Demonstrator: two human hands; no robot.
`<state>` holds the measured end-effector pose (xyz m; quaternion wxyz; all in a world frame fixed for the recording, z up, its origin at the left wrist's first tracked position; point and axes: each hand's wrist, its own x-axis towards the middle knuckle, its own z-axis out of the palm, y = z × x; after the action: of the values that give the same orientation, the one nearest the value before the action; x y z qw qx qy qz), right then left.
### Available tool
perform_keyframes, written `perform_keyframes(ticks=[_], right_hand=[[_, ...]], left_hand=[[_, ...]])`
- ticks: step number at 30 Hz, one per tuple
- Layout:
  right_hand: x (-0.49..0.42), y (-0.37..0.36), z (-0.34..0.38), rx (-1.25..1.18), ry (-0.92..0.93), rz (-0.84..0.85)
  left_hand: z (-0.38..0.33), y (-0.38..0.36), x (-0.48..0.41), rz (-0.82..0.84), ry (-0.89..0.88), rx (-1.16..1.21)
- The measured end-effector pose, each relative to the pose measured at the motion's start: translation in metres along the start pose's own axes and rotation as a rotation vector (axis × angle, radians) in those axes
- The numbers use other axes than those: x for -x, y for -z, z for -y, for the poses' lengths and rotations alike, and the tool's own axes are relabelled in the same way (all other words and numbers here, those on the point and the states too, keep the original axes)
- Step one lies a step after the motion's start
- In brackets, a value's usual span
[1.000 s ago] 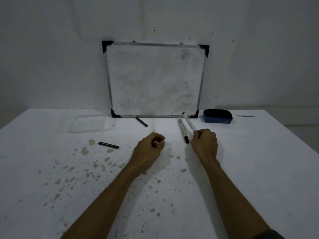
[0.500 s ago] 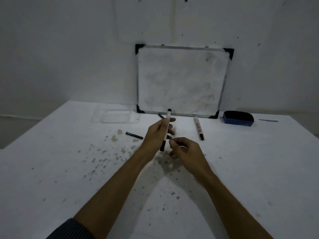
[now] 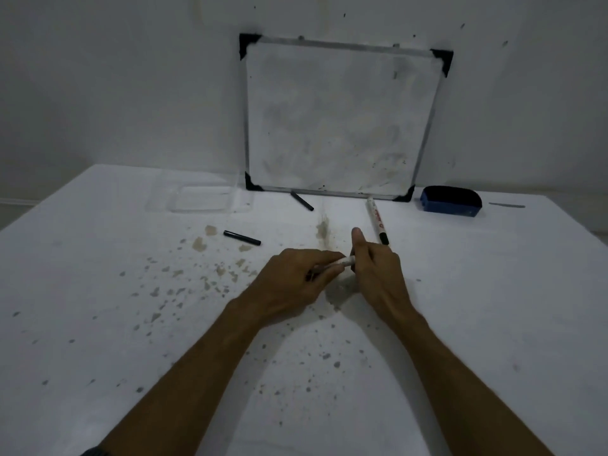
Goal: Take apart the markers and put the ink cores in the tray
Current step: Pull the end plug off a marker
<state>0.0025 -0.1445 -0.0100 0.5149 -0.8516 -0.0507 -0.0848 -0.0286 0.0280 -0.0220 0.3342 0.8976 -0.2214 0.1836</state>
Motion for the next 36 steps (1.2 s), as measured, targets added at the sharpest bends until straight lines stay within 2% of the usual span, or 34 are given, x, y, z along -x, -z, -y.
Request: perform_keyframes(ticks=[4, 8, 10, 14, 15, 17, 19, 20, 25, 29, 32, 34, 36], right_hand=[[-0.001, -0.005, 0.000, 0.077, -0.013, -0.002], [-0.004, 0.000, 0.000, 0.061, -0.011, -0.031], [-0.006, 0.003, -0.002, 0.021, 0.063, -0.028], [0.003, 0.005, -0.001, 0.034, 0.320, -0.027], [0.005, 0.004, 0.000, 0.041, 0.345, -0.016], [0.004, 0.001, 0.004, 0.044, 0.210, 0.068], [0.001, 0.000, 0.005, 0.050, 0.033, 0.137], [-0.001, 0.000, 0.005, 0.070, 0.006, 0.129], [-0.005, 0.007, -0.001, 0.185, -0.030, 0.041], [-0.007, 0.006, 0.001, 0.228, -0.085, 0.038], [-0.002, 0.007, 0.000, 0.173, 0.147, 0.008], [0.001, 0.009, -0.004, 0.175, 0.273, 0.051], [0.005, 0.010, -0.004, 0.152, 0.378, 0.102]], left_hand=[[0.009, -0.002, -0.004, -0.131, -0.173, -0.176], [0.009, -0.005, -0.008, -0.108, -0.198, -0.157], [0.002, -0.001, -0.013, -0.016, -0.151, -0.040], [-0.002, 0.016, -0.015, 0.219, 0.121, 0.251], [-0.001, 0.019, -0.013, 0.263, 0.173, 0.290], [0.000, 0.023, -0.008, 0.258, 0.217, 0.295], [0.000, 0.019, -0.007, 0.162, 0.137, 0.197], [0.000, 0.015, -0.007, 0.121, 0.062, 0.142], [-0.006, -0.010, -0.006, 0.039, -0.206, -0.173], [-0.008, -0.011, -0.003, -0.061, -0.272, -0.284], [-0.007, -0.006, -0.007, 0.006, -0.181, -0.014], [-0.009, 0.006, -0.010, 0.153, 0.044, 0.226], [-0.011, 0.025, -0.010, 0.369, 0.264, 0.394]])
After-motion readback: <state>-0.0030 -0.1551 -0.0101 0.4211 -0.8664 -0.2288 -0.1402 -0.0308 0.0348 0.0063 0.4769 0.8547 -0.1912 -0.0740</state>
